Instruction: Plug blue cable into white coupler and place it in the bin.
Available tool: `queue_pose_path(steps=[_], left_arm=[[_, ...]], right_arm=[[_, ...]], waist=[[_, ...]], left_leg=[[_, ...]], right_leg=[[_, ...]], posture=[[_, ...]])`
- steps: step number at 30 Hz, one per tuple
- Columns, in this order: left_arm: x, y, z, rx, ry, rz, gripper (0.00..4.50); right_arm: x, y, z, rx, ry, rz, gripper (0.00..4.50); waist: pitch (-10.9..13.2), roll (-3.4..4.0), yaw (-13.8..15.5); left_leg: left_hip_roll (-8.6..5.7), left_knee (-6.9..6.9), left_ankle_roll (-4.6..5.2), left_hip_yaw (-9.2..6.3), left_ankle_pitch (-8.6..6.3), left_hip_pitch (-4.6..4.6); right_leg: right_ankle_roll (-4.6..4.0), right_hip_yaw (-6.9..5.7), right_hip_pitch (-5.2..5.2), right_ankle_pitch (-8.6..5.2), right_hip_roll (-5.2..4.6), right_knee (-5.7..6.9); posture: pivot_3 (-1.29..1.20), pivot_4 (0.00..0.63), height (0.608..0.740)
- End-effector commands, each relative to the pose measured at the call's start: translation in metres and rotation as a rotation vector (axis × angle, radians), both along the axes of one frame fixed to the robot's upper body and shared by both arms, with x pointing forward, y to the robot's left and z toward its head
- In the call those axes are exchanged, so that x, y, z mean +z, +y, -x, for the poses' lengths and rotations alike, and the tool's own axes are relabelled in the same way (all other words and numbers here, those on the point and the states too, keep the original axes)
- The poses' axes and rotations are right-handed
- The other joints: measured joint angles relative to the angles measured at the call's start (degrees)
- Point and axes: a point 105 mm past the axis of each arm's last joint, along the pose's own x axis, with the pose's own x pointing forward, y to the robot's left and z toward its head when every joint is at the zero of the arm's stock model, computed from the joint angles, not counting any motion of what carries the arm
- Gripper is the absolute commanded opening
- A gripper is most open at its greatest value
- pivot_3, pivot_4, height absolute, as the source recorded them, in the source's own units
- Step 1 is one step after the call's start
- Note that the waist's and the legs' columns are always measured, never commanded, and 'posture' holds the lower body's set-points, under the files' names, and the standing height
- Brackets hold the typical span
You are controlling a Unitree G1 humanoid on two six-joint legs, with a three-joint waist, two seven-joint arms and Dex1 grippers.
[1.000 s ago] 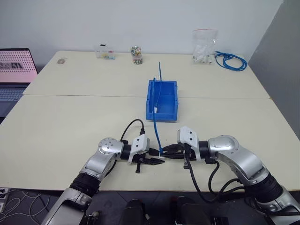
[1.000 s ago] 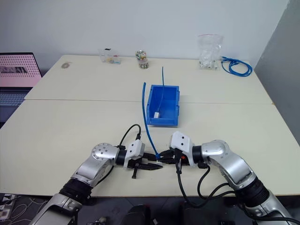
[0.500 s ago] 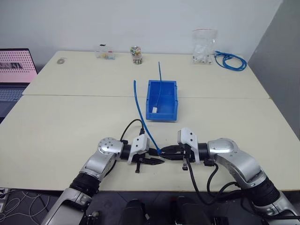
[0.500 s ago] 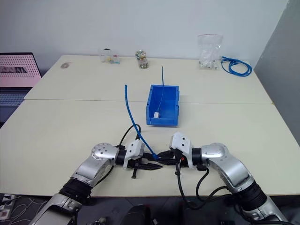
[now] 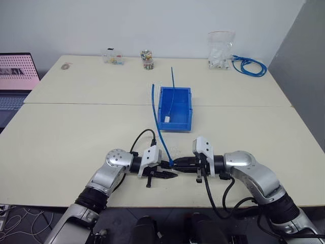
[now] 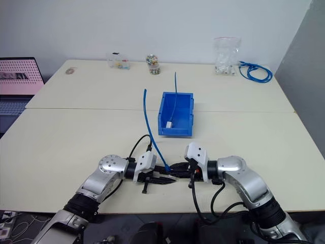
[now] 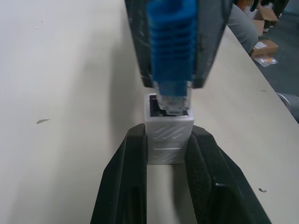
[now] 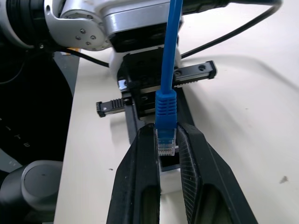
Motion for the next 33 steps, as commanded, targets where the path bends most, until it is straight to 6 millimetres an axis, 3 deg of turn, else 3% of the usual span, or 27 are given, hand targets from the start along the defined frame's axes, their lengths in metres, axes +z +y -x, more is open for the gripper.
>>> queue_pose_path(steps=[1, 11, 20, 27, 33], left_arm=[[-0.005, 0.003, 0.004, -0.01, 0.01, -0.038, 0.79], [-0.005, 0.007, 0.006, -0.018, 0.012, -0.055, 0.79], [-0.004, 0.011, 0.006, -0.014, 0.011, -0.062, 0.79], [-0.002, 0.008, 0.009, 0.011, -0.005, -0.043, 0.79], [-0.002, 0.006, 0.006, 0.054, -0.037, -0.027, 0.79]], right_arm=[[0.012, 0.002, -0.004, -0.002, -0.056, -0.04, 0.28], [0.0, 0.0, -0.002, -0.003, -0.038, -0.037, 0.28], [0.002, -0.001, 0.004, 0.024, -0.119, -0.08, 0.28], [-0.011, 0.006, 0.008, 0.051, -0.187, -0.096, 0.28], [-0.004, 0.008, 0.004, 0.028, -0.204, -0.149, 0.28]], waist=[[0.0, 0.0, 0.0], [0.0, 0.0, 0.0], [0.0, 0.0, -0.1], [0.0, 0.0, -0.2], [0.0, 0.01, -0.1]], left_leg=[[0.0, 0.0, 0.0, 0.0, 0.0, 0.0], [0.0, 0.0, 0.0, 0.0, 0.0, 0.01], [0.01, -0.01, 0.0, 0.01, 0.0, 0.03], [0.01, -0.01, 0.0, 0.02, 0.0, 0.05], [0.03, 0.0, 0.0, 0.01, 0.0, 0.06]], right_leg=[[0.0, 0.0, 0.0, 0.0, 0.0, 0.0], [0.0, 0.0, 0.0, 0.0, 0.02, 0.0], [0.0, 0.01, 0.0, 0.0, 0.04, 0.02], [-0.01, 0.01, 0.0, 0.0, 0.06, 0.02], [-0.01, 0.02, 0.0, 0.0, 0.05, 0.05]], posture=[[0.0, 0.15, 0.74], [0.0, 0.15, 0.74], [0.0, 0.15, 0.74], [0.0, 0.15, 0.74], [0.0, 0.15, 0.74]])
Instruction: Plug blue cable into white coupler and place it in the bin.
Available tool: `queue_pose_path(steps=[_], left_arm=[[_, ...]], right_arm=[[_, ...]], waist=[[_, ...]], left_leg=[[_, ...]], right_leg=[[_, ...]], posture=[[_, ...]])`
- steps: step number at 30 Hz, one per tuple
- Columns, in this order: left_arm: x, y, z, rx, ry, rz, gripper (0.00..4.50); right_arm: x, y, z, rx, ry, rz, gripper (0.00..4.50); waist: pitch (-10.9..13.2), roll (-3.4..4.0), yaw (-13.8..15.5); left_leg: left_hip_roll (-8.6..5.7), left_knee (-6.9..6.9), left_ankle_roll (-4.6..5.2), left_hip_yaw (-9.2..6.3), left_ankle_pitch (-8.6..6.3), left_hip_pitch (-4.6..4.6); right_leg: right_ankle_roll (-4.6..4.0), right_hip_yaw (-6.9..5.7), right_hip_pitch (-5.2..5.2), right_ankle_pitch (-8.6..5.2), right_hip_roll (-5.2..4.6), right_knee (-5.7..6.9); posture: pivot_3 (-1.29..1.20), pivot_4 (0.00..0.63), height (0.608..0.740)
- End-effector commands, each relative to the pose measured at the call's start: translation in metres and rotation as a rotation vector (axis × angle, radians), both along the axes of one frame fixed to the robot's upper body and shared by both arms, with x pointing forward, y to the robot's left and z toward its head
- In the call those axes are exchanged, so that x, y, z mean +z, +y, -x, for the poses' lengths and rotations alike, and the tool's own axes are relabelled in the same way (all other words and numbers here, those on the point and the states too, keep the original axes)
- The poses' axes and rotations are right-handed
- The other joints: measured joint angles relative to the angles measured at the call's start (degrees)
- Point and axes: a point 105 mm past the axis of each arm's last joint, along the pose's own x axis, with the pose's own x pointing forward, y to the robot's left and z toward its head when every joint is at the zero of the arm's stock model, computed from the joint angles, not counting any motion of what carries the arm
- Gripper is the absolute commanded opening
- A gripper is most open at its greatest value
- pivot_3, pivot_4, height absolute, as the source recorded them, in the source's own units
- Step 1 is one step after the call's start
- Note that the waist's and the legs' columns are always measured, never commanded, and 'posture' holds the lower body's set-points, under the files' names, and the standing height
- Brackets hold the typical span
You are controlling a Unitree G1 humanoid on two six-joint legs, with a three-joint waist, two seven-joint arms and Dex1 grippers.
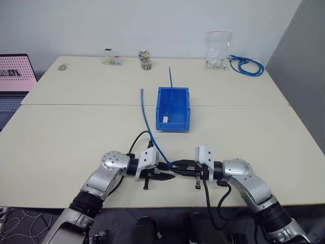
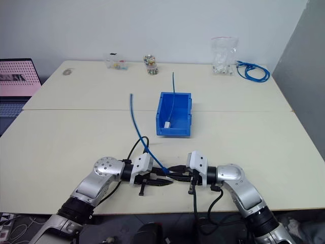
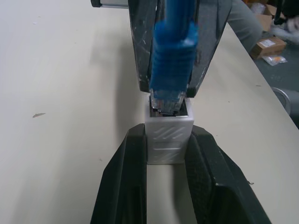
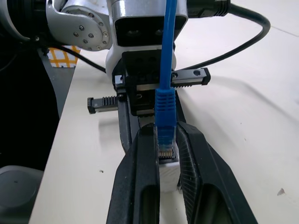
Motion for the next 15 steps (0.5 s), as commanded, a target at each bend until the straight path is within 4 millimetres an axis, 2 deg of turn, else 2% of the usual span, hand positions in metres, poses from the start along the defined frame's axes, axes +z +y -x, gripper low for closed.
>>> queue_pose_path(steps=[1, 15], left_arm=[[-0.002, -0.001, 0.001, 0.012, -0.02, -0.014, 0.79], [0.001, 0.001, -0.003, 0.015, -0.026, -0.016, 0.79]], right_arm=[[0.012, 0.002, -0.002, -0.001, -0.042, -0.041, 0.28], [0.002, -0.01, -0.001, -0.024, -0.023, -0.015, 0.28]], waist=[[0.0, 0.0, 0.0], [0.0, 0.0, 0.1]], left_leg=[[0.0, 0.0, 0.0, 0.0, 0.0, 0.0], [-0.01, 0.0, 0.0, 0.01, 0.0, 0.0]], right_leg=[[0.0, 0.0, 0.0, 0.0, -0.01, 0.0], [0.0, 0.01, 0.0, 0.0, -0.03, 0.0]], posture=[[0.0, 0.15, 0.74], [0.0, 0.15, 0.74]])
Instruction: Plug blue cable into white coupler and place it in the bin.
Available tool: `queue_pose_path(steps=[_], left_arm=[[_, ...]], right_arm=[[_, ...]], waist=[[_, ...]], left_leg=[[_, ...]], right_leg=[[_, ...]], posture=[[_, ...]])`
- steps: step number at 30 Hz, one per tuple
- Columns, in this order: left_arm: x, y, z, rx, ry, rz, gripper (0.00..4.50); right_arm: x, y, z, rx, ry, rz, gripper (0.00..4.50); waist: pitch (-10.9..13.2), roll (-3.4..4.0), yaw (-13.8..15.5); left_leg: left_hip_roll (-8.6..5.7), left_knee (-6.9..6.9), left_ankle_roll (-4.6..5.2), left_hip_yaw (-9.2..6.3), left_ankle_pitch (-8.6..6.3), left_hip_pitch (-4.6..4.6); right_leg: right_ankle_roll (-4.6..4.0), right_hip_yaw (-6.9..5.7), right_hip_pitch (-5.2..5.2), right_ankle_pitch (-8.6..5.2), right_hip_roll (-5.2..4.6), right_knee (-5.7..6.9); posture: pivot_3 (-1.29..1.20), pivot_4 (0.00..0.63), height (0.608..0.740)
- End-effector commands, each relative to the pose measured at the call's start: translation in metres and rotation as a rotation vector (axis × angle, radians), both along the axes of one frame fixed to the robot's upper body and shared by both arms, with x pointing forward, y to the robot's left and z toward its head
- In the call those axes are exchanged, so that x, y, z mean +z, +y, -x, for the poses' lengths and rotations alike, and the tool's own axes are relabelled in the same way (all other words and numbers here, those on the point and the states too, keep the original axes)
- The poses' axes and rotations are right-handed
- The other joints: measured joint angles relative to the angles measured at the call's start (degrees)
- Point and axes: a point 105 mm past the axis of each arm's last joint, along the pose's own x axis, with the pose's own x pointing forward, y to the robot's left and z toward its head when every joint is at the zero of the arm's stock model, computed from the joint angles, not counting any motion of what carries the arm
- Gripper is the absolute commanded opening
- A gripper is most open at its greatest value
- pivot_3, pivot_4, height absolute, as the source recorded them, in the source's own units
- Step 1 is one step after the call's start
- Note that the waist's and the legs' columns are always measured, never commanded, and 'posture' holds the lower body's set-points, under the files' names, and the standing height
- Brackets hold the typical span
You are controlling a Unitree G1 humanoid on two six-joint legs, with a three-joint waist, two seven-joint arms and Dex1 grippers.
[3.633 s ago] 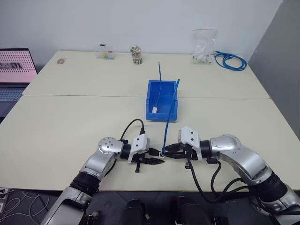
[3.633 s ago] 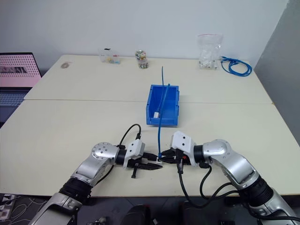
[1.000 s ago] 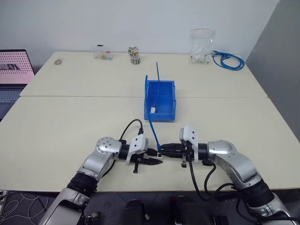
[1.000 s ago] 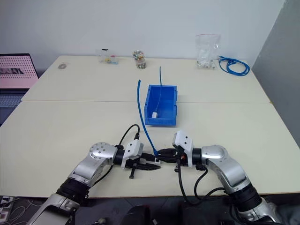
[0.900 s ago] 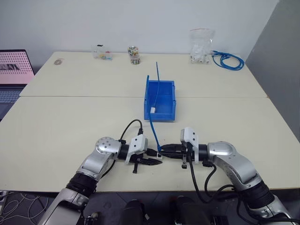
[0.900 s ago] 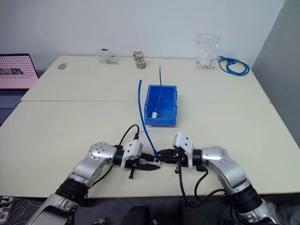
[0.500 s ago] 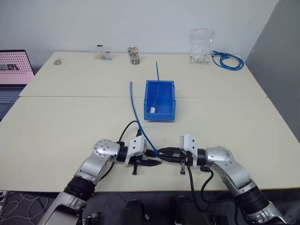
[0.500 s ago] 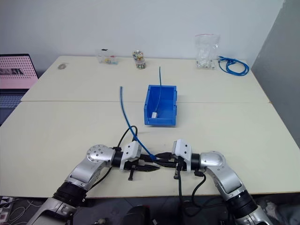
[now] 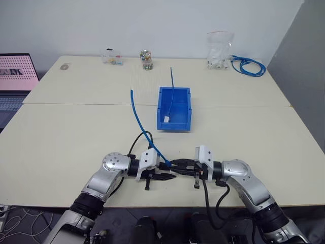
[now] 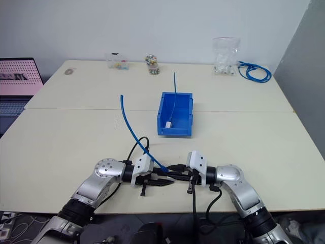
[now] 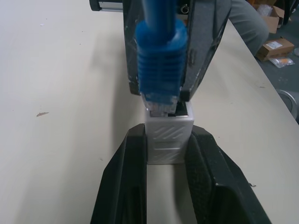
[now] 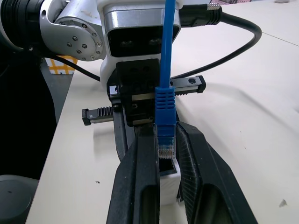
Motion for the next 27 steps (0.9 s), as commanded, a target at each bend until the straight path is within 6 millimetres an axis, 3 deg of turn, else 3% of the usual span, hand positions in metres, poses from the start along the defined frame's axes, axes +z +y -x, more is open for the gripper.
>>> queue_pose_path(steps=[1, 8, 27], left_arm=[[0.001, 0.003, -0.003, 0.005, -0.018, -0.023, 0.79], [0.001, 0.004, -0.003, 0.004, -0.018, -0.024, 0.79], [0.003, 0.005, -0.003, -0.004, -0.017, -0.029, 0.79]], right_arm=[[0.004, -0.007, 0.0, -0.009, -0.02, -0.002, 0.28], [0.0, -0.011, 0.004, -0.016, -0.005, 0.008, 0.28], [0.006, 0.005, 0.009, -0.002, 0.019, -0.059, 0.28]], waist=[[0.0, 0.0, 0.0], [0.0, 0.01, 0.0], [0.0, 0.01, 0.0]], left_leg=[[0.0, 0.0, 0.0, 0.0, 0.0, 0.0], [0.0, 0.0, 0.0, 0.0, 0.0, 0.02], [0.0, 0.0, 0.0, 0.01, 0.0, 0.03]], right_leg=[[0.0, 0.0, 0.0, 0.0, 0.0, 0.0], [0.0, 0.0, 0.02, 0.0, 0.0, 0.01], [0.0, 0.0, 0.02, 0.0, 0.0, 0.01]], posture=[[0.0, 0.15, 0.74], [0.0, 0.15, 0.74], [0.0, 0.15, 0.74]])
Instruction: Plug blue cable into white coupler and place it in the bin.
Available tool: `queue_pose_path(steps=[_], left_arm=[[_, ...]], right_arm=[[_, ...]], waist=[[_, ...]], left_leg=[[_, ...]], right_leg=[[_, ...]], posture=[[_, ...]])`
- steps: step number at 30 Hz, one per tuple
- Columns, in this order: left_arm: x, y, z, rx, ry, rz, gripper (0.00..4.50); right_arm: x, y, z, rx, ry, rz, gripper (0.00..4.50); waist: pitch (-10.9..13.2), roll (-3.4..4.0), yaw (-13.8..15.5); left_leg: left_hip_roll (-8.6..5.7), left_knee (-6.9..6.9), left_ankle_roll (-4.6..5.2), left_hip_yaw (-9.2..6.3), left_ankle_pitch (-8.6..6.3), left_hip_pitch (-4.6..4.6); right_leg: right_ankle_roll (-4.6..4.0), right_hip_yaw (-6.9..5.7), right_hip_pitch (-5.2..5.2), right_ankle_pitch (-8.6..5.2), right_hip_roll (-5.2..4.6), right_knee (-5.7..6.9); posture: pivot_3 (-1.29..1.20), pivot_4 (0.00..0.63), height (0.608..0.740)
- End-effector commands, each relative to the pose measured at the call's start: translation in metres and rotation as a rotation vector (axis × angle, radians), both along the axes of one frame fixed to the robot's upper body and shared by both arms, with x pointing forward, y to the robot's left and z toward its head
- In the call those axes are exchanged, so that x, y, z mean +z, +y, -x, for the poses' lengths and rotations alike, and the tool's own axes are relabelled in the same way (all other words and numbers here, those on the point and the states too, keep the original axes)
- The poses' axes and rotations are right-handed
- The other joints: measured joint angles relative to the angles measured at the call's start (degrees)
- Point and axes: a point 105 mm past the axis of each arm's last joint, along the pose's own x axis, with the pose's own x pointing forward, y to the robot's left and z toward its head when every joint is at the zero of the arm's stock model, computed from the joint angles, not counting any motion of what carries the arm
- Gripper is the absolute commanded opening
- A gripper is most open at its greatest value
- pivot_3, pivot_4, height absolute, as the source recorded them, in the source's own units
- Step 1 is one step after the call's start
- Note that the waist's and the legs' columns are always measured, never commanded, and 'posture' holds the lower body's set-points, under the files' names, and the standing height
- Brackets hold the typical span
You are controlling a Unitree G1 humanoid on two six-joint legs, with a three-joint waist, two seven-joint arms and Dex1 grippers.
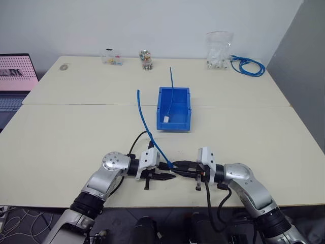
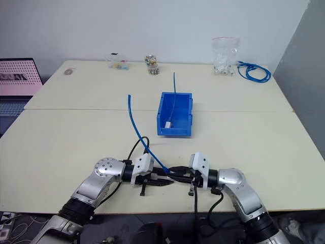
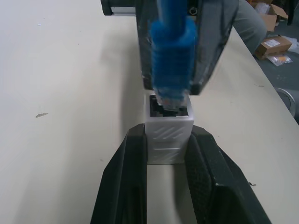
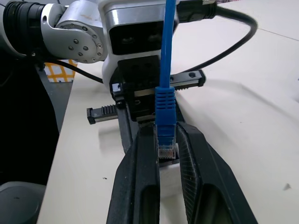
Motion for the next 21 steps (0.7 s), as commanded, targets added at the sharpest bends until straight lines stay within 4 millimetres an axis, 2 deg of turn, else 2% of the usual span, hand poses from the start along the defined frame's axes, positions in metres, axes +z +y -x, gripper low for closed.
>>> queue_pose_path(steps=[1, 7, 21], left_arm=[[0.002, 0.004, -0.003, 0.008, -0.019, -0.021, 0.79], [0.003, 0.004, -0.003, 0.008, -0.019, -0.021, 0.79], [0.003, 0.004, -0.004, 0.007, -0.022, -0.019, 0.79]], right_arm=[[0.008, 0.004, 0.001, 0.008, -0.028, -0.023, 0.28], [-0.003, 0.0, -0.002, -0.009, -0.016, 0.002, 0.28], [-0.003, -0.017, 0.001, -0.019, -0.017, 0.034, 0.28]], waist=[[0.0, 0.0, 0.0], [0.0, 0.0, 0.0], [0.0, 0.0, 0.0]], left_leg=[[0.0, 0.0, 0.0, 0.0, 0.0, 0.0], [0.0, 0.0, 0.0, -0.01, 0.0, 0.01], [-0.01, 0.0, 0.0, 0.0, 0.0, 0.01]], right_leg=[[0.0, 0.0, 0.0, 0.0, 0.0, 0.0], [0.0, 0.0, 0.0, 0.0, 0.01, 0.0], [0.0, 0.0, 0.0, 0.0, 0.01, 0.0]], posture=[[0.0, 0.15, 0.74], [0.0, 0.15, 0.74], [0.0, 0.15, 0.74]])
